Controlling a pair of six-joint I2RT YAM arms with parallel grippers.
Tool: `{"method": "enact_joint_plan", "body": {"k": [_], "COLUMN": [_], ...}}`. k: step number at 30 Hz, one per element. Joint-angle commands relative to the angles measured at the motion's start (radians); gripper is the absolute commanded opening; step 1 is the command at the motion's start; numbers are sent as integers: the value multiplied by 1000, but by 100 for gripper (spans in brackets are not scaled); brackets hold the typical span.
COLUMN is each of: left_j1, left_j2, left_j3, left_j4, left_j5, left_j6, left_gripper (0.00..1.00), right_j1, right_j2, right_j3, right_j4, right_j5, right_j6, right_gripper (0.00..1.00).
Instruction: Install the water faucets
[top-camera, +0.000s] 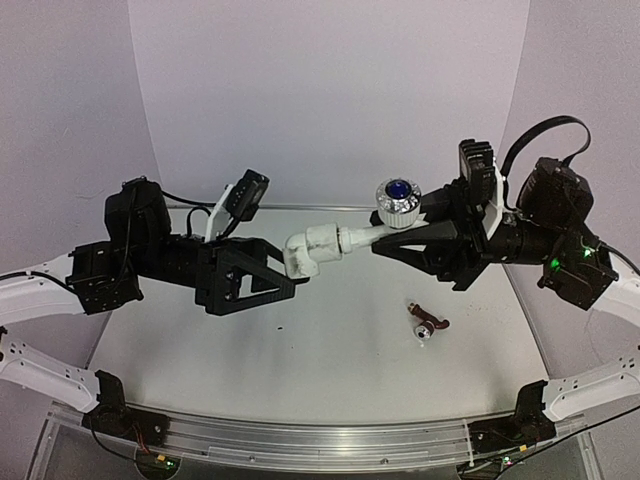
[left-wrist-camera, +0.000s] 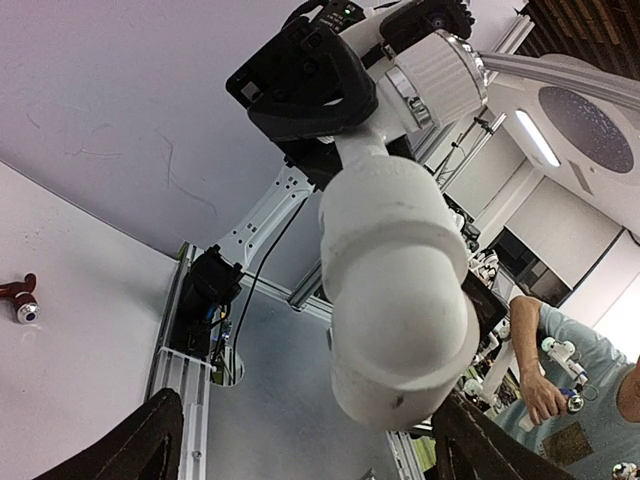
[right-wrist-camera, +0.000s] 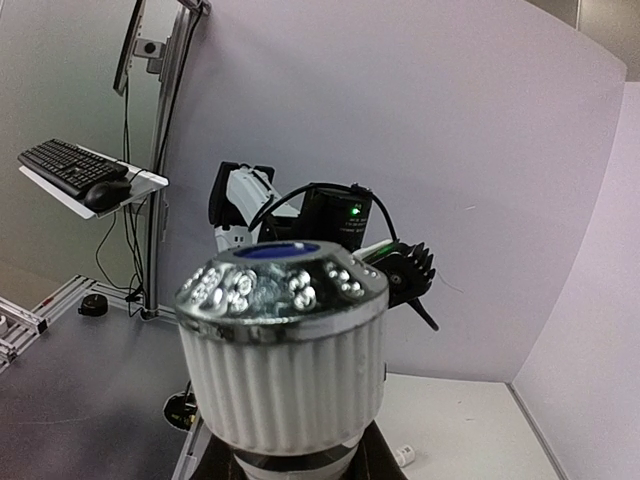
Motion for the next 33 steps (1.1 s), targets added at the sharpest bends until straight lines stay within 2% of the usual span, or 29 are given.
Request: {"method": "enact_joint_plan", "body": {"k": [1,11,17,24,28,33], "left_j1": [0,-3,-8,-13,-14,-17], "left_j2": [26,39,52,72,61,24], "left_j3": [63,98,113,126,132,130], "left_j4": [50,42,9,-25,-47,-121], "left_j5": [34,18,6,4,-14,-99], "left_j6": [-1,20,54,81,109,189], "left_gripper": [83,68,52,51,39,25], "right_j1": [3,3,3,3,2,3], "right_j2": [-1,-2,8,10,12,16], "right_j3": [-1,-48,-43,-41,-44,-62], "right_j4": [88,87,89,93,91,76], "right_j5": [-29,-11,62,84,84,101], "right_j6": [8,69,136,187,216,352], "right_gripper": [0,0,0,0,0,0]}}
